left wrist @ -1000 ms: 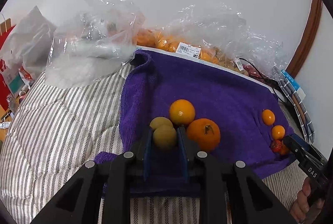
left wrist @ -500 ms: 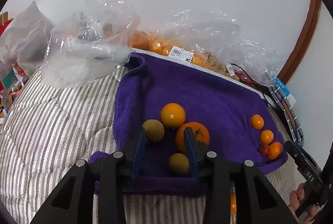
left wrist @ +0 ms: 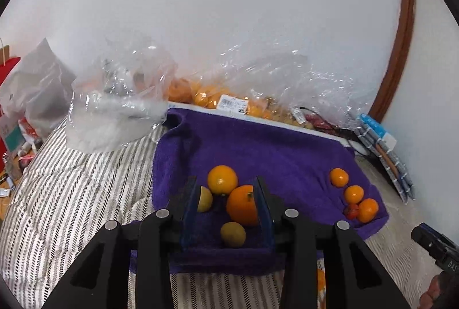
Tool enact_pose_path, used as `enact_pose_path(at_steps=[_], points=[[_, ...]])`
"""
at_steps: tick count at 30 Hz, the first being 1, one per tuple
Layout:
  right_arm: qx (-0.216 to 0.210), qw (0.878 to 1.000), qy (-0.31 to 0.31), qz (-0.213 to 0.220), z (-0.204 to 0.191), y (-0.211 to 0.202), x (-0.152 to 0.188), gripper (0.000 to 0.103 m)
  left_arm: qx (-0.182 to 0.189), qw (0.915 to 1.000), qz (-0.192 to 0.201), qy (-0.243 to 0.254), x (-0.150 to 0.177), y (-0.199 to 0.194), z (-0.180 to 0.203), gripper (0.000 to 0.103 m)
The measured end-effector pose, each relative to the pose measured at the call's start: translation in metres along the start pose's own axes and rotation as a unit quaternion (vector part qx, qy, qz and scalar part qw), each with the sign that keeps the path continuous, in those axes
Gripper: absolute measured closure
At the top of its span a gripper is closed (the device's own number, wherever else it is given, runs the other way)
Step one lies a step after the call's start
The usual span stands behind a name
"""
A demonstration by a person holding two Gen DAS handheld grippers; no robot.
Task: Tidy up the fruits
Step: 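Grasp another large orange on the bed with the right tool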
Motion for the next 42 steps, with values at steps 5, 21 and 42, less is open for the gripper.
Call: enact_pose_path(at_steps=[5, 21, 42], points=[[0.018, 0.998, -0.062, -0.006, -0.029, -0.006, 0.018, 0.025, -0.022, 0.9993, 0.021, 0.020, -0.004, -0.012, 0.000, 0.067], [-0.049, 0.987, -0.147, -0.052, -0.112, 0.007, 0.075, 0.032, -0.023, 0.9997, 0.006, 0.009, 0.016, -0.044, -0.023, 0.057], [-0.048, 0.987, -0.131, -0.075, -0.117, 0.031, 0.069, 0.062, -0.004, 0.9993, -0.007, -0.036, 0.018, -0.039, -0.037, 0.057]])
Point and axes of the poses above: each gripper's, at about its wrist camera, not at the fingertips, and y roughly the way its jaws point, z to its right, x to its underside, the point moved 8 cm from there along y, roughly the way its jaws point, and after that the axes turned 5 degrees about x, right-handed, at the moved point
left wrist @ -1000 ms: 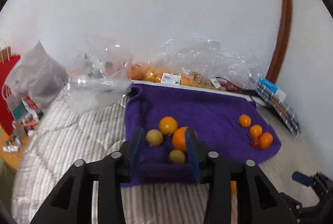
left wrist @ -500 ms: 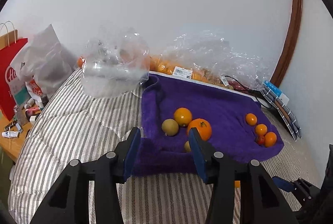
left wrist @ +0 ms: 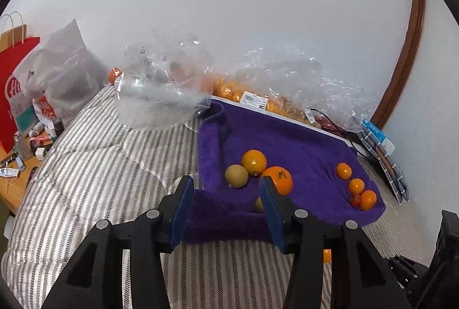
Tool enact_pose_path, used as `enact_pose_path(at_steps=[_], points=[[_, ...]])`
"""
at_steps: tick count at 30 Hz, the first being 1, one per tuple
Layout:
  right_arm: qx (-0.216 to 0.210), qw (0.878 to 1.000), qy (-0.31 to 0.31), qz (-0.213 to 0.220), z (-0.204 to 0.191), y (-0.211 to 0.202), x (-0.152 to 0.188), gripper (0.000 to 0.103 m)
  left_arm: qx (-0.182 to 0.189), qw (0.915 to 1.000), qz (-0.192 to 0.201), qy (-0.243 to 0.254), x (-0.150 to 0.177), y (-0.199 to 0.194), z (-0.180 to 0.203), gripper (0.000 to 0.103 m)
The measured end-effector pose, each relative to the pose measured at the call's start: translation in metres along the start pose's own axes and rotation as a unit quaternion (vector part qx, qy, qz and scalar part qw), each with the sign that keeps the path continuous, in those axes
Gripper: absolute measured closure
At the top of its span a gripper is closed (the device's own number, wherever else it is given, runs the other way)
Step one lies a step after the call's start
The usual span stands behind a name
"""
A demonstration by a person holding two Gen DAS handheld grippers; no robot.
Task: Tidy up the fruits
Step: 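Grasp another large orange on the bed with the right tool, then grasp a small orange on the bed with the left tool while the right tool holds its orange, then carry both oranges over the towel with both tools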
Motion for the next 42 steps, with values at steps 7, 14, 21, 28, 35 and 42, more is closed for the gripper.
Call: enact_pose_path(at_steps=[7, 14, 21, 28, 35, 42], points=[[0.027, 1.000, 0.004, 0.012, 0.035, -0.014, 0.009, 0.062, 0.092, 0.9945, -0.022, 0.043, 0.013, -0.004, 0.040, 0.057], [0.048, 0.998, 0.038, 0.017, 0.084, -0.021, 0.015, 0.062, 0.123, 0.9790, -0.078, 0.142, 0.054, 0.009, 0.097, 0.057], [0.015, 0.997, 0.078, 0.020, 0.103, -0.021, 0.016, 0.062, 0.129, 0.9650, -0.140, 0.180, 0.082, 0.033, 0.124, 0.057], [-0.001, 0.998, 0.053, 0.017, 0.088, -0.020, 0.015, 0.062, 0.100, 0.9585, -0.178, 0.199, 0.095, 0.049, 0.129, 0.071], [-0.023, 0.997, 0.069, 0.025, 0.092, -0.024, 0.015, 0.062, 0.138, 0.9690, -0.124, 0.163, 0.078, 0.030, 0.125, 0.071], [-0.031, 0.996, 0.082, 0.036, 0.097, -0.028, 0.013, 0.062, 0.124, 0.9822, -0.068, 0.123, 0.053, 0.012, 0.107, 0.071]])
Point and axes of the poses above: each gripper's, at about its wrist camera, not at the fingertips, and y roughly the way its jaws point, z to its right, x to its underside, the point moved 8 cm from there along y, roughly the way its jaws point, and after that the axes turned 5 degrees about x, right-handed, at the moved point
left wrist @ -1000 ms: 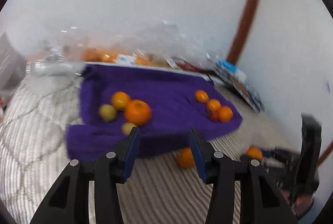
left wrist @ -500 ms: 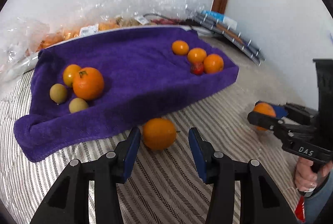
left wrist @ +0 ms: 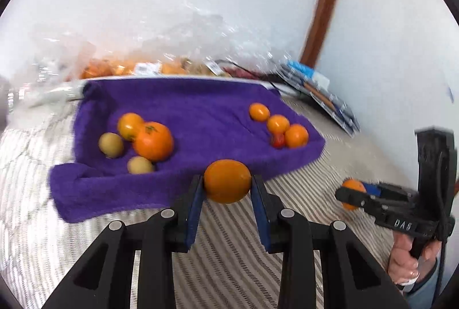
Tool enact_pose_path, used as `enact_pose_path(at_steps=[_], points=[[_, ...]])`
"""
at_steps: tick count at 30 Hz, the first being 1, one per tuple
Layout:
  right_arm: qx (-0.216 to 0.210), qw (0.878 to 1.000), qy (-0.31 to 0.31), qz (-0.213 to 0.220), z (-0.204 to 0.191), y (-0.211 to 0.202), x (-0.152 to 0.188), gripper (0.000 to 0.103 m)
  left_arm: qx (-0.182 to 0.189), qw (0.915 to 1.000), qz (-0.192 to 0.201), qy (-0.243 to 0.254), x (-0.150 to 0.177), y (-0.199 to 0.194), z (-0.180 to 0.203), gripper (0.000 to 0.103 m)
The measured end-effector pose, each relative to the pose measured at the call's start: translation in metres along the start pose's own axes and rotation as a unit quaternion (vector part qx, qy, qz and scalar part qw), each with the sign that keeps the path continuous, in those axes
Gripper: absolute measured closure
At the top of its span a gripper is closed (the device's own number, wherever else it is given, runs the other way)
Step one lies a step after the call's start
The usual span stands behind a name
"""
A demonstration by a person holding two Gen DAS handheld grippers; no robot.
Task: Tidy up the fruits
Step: 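Carry both oranges over the towel with both tools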
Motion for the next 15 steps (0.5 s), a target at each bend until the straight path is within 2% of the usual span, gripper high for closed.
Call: enact_pose_path(at_steps=[5, 11, 15], points=[[0.014, 1.000, -0.016, -0.001, 0.000, 0.000, -0.013, 0.062, -0.067, 0.9969, 0.021, -0.035, -0.023, -0.022, -0.027, 0.071], [0.019, 0.998, -0.040, 0.047, -0.007, -0.009, -0.071, 0.062, -0.123, 0.9899, 0.035, -0.060, -0.063, -0.033, -0.056, 0.071], [0.009, 0.997, -0.050, 0.062, -0.016, 0.005, -0.107, 0.062, -0.125, 0.9868, 0.045, -0.093, -0.083, -0.021, -0.078, 0.071]])
Point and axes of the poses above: each gripper's, at about its wrist camera, not at the fingertips, and y roughly the way its jaws point, z to its right, x to its underside, the point moved 8 cm from there along y, roughly the way its jaws point, and after that the axes turned 5 degrees about x, right-handed, at the moved point
